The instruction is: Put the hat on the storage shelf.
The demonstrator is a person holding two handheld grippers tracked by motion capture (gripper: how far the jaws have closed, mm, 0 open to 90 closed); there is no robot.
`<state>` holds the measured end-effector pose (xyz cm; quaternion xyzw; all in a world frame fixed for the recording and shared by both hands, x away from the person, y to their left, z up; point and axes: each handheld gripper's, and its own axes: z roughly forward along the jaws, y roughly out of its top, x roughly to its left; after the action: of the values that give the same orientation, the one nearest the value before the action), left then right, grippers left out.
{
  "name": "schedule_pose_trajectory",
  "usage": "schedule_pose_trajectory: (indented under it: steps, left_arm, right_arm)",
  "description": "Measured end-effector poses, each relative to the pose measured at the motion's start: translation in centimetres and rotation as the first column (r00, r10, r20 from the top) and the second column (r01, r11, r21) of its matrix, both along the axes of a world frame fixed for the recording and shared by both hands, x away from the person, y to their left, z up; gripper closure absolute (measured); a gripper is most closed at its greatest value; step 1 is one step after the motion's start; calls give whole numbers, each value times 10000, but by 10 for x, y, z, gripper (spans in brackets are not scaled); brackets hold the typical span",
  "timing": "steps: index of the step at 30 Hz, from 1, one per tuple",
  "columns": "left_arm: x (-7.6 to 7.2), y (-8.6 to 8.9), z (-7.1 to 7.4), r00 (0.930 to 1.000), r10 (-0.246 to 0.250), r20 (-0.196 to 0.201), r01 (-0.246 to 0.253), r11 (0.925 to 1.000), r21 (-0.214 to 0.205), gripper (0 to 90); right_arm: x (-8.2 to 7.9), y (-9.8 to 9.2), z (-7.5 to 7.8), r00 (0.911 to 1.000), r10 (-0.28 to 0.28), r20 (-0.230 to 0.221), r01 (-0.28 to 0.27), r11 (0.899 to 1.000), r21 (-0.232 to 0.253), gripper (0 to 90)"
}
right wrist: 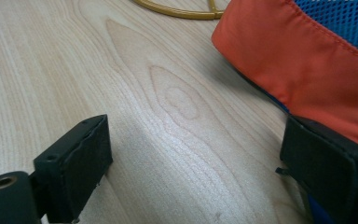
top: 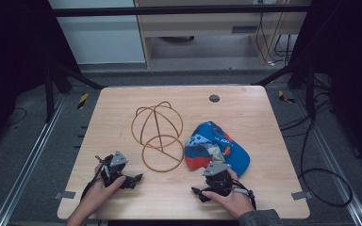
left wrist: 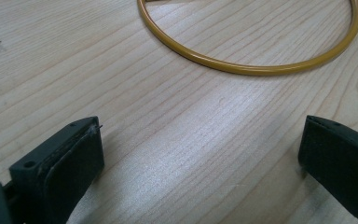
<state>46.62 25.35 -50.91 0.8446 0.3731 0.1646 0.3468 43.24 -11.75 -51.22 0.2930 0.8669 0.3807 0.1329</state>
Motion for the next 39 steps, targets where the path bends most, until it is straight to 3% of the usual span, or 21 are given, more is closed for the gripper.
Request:
schedule_pose_trajectory:
  steps: [8, 12, 18, 26, 31, 35, 36, 39]
  left_arm:
    - [0, 0, 0, 10000, 7, -12, -7, 10000, 13, 0]
    - [0, 0, 0, 10000, 5, -8, -5, 10000, -11, 0]
    - [0, 0, 0, 10000, 28, 12, -28, 10000, 9, 0]
    - [0, 0, 0, 10000, 31, 3, -31, 10000, 2, 0]
    - [0, 0, 0, 10000, 16, -8, -16, 10000, -4, 0]
    - [0, 0, 0, 10000, 32, 4, -32, 10000, 0, 0]
    - [0, 0, 0, 10000, 33, 5, -33, 10000, 1, 0]
    - [0, 0, 0, 10000, 33, 5, -33, 10000, 1, 0]
  right_arm:
    - [0, 0, 0, 9999, -152, -2, 152, 9999, -31, 85]
    - [-4, -1, 3, 9992, -151, 359, 165, 9992, -377, 81]
    - [-10, -3, 10, 9982, -181, 566, 194, 9996, -226, 87]
    - [-12, -18, 19, 9915, -979, 851, 957, 9950, 299, 91]
    - [-10, -35, 27, 9790, -1700, 1126, 1648, 9849, 538, 94]
    - [-8, -46, 33, 9753, -1962, 1017, 1927, 9803, 436, 96]
    - [-3, -55, 40, 9741, -2037, 977, 2037, 9790, 98, 99]
    - [0, -60, 46, 9734, -2110, 895, 2126, 9771, -90, 98]
